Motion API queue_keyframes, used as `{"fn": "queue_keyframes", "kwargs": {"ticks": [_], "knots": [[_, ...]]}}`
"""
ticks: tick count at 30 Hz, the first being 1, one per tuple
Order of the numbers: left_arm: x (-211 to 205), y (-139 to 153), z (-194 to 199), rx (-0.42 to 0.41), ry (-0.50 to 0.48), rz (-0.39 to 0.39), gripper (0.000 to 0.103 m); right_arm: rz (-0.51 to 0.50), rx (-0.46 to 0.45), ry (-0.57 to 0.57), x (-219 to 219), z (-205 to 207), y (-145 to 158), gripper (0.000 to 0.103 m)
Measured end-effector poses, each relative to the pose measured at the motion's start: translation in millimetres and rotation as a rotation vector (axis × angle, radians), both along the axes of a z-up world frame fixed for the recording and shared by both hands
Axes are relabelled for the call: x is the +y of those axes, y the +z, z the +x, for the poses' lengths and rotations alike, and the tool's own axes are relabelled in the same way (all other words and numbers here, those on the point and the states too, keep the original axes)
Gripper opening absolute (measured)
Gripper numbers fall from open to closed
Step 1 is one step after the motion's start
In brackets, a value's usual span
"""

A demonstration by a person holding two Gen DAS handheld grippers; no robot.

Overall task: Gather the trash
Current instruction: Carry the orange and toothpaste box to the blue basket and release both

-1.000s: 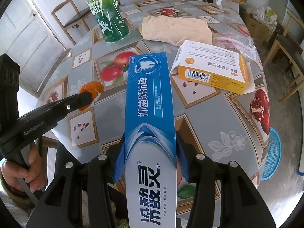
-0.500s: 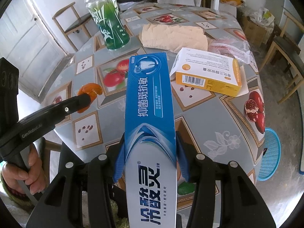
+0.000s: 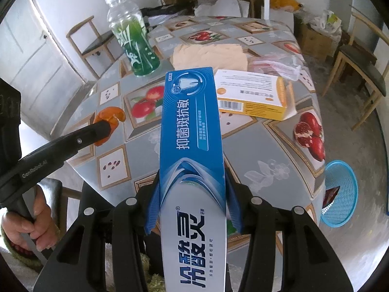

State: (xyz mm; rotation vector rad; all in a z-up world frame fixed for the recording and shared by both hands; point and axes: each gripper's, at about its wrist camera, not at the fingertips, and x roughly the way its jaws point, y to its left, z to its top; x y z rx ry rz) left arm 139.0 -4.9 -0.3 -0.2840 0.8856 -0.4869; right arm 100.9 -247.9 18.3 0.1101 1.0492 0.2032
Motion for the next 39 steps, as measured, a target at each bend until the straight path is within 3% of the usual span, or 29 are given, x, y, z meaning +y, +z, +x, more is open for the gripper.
{"fn": "queue_keyframes", "kwargs": {"ticks": [8,12,16,22,27,32,39], "knots": [[-36,20,-9,-0.043,-0.084,0.021,0.011,0.052,-0.053,-0.114,-50,-25,9,0.046],[-68,31,-10,-0.057,-0.178,0.011,0.011,0.068,-0.090,-0.240,-97,-46,17,0.046],[-119,42,-9,-0.059,-0.309,-0.007,0.011,0.081,-0.130,-0.456,-170,-87,22,0.046],[-223,40,-4,0.014,-0.560,-0.003,0.011,0.173,-0.122,-0.753,-275,-157,1,0.046],[-311,9,7,0.185,-0.702,0.009,0.011,0.316,-0.066,-0.893,-335,-189,-42,0.046],[-383,-29,23,0.322,-0.759,0.070,0.011,0.467,-0.003,-0.920,-369,-179,-89,0.046],[-458,-59,46,0.339,-0.770,0.172,0.013,0.549,0.068,-0.932,-419,-111,-132,0.048]]}}
